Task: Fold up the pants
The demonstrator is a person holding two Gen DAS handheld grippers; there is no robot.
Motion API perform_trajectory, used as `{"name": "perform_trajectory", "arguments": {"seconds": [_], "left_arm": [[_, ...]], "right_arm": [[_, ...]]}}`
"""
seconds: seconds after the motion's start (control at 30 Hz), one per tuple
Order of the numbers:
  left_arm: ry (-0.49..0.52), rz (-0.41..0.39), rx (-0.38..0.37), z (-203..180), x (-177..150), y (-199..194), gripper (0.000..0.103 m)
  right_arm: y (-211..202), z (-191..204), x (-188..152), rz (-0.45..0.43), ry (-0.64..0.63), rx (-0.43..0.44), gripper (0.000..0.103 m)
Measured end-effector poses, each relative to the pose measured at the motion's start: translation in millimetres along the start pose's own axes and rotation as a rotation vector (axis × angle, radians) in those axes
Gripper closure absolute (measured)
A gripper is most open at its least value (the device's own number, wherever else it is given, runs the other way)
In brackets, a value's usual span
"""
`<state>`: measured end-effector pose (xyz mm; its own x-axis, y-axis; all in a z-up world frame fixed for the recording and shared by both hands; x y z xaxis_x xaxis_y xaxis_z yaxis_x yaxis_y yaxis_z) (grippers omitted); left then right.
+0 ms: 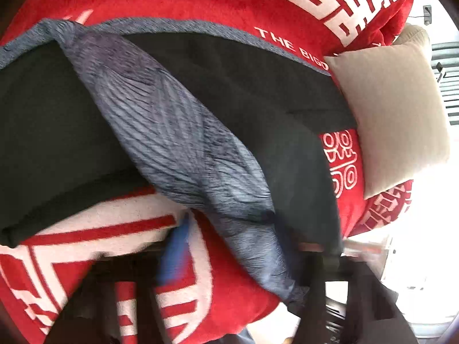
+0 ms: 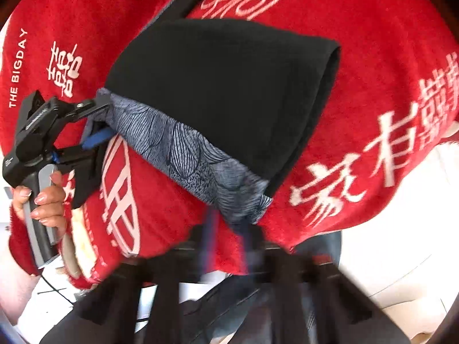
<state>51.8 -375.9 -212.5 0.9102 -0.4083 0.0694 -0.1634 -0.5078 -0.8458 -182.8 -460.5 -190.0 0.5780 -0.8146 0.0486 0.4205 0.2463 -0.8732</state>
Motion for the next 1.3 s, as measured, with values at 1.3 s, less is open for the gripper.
{"name": "perform_trajectory", "arguments": {"seconds": [1.3], "left_arm": [[-0.112,-0.113,0.04,-56.0,116.1,-23.1,0.094]], "right_arm": [[-65.8,99.9,231.7,0.117,-0.228,0.284,0.1]]}}
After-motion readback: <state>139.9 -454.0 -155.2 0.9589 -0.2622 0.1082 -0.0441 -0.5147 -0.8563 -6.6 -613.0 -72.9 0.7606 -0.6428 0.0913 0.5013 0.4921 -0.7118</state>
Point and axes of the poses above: each gripper's, at about its wrist camera, not at the fingertips, and y roughly the way its jaws point, z to its left, x to its top, the point moved 7 cm from there along y, roughly the way its jaws point, and after that the axes turned 5 degrees about -z, right-handed, at the moved point
